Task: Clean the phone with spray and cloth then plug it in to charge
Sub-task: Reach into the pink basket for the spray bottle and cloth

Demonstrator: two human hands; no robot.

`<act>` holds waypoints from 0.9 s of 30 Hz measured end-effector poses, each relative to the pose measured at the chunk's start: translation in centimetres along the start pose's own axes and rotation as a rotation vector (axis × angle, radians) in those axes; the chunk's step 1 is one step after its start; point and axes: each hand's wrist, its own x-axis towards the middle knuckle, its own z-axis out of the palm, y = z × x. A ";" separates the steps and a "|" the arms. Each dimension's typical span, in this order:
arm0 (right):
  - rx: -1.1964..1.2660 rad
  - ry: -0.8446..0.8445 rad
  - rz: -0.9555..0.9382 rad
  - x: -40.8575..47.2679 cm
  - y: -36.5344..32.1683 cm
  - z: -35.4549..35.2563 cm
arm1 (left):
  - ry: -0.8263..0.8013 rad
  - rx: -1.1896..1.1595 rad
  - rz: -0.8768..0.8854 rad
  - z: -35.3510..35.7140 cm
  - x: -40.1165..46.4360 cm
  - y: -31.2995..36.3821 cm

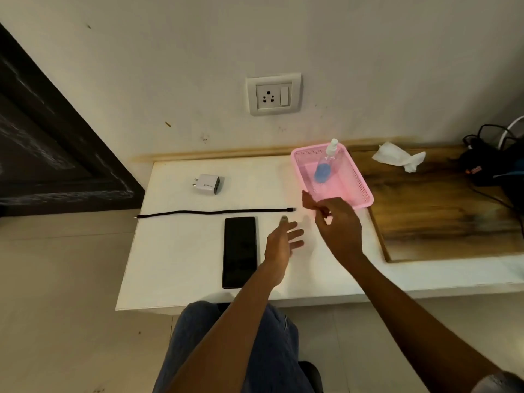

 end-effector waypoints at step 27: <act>0.310 -0.290 0.745 -9.1 -0.7 1.4 | 0.121 0.462 -0.045 -2.3 -1.4 -3.9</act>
